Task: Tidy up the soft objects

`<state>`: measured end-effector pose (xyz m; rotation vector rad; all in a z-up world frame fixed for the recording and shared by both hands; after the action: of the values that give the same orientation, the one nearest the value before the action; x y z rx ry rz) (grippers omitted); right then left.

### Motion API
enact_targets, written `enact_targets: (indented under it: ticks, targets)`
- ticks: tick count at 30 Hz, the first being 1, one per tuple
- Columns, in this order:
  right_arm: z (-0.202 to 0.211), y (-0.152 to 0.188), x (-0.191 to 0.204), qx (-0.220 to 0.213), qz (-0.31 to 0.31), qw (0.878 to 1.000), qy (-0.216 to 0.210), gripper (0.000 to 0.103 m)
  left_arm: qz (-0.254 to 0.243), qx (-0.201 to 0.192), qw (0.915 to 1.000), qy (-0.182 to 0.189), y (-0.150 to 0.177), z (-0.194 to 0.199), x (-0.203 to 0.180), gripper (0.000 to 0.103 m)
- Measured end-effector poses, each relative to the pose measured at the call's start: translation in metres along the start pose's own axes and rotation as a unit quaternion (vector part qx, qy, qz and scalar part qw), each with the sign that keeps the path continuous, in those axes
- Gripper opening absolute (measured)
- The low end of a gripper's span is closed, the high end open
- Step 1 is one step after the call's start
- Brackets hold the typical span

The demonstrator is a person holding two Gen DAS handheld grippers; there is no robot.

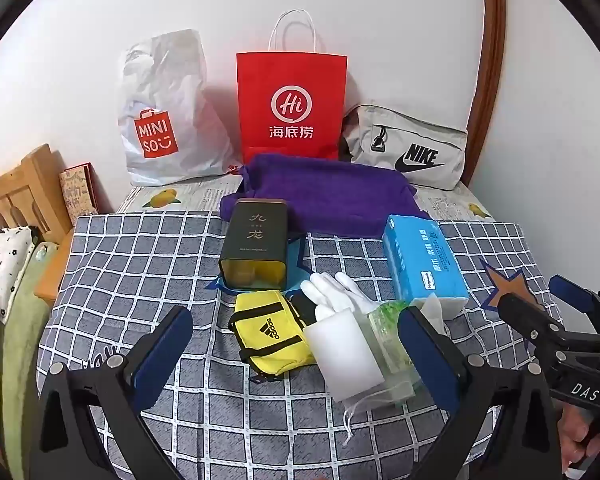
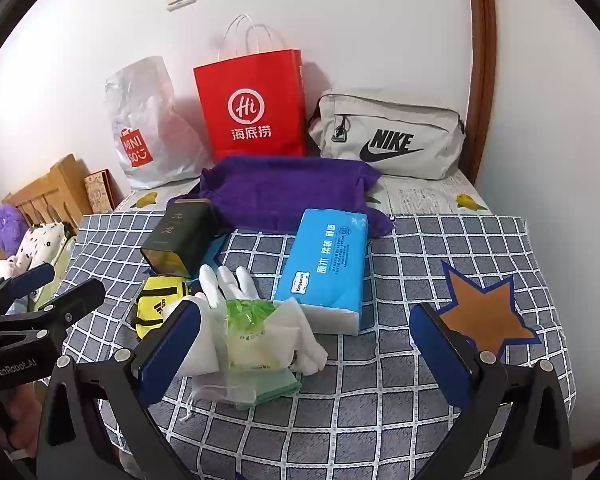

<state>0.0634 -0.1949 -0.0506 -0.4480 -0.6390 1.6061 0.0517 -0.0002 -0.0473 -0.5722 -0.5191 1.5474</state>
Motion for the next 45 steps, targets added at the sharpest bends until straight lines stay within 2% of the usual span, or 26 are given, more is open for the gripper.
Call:
enact_targets:
  ticks: [45]
  targets:
    - [0.011,0.009,0.015,-0.002,0.009,1.0,0.001,0.103,-0.003,-0.003,1.0,0.0,0.006,0.014,-0.001,0.103]
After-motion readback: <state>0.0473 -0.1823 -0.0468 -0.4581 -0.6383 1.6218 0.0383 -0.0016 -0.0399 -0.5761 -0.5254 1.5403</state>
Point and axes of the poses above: each gripper's, at about its wrist camera, not at the fingertips, and z roughly against the way its jaws point, x to its left, y to its underside, the point moved 7 cm from there along -z, roughly the way its jaws point, and after that the axes turned 8 degrees about x, right-handed, at the moved point
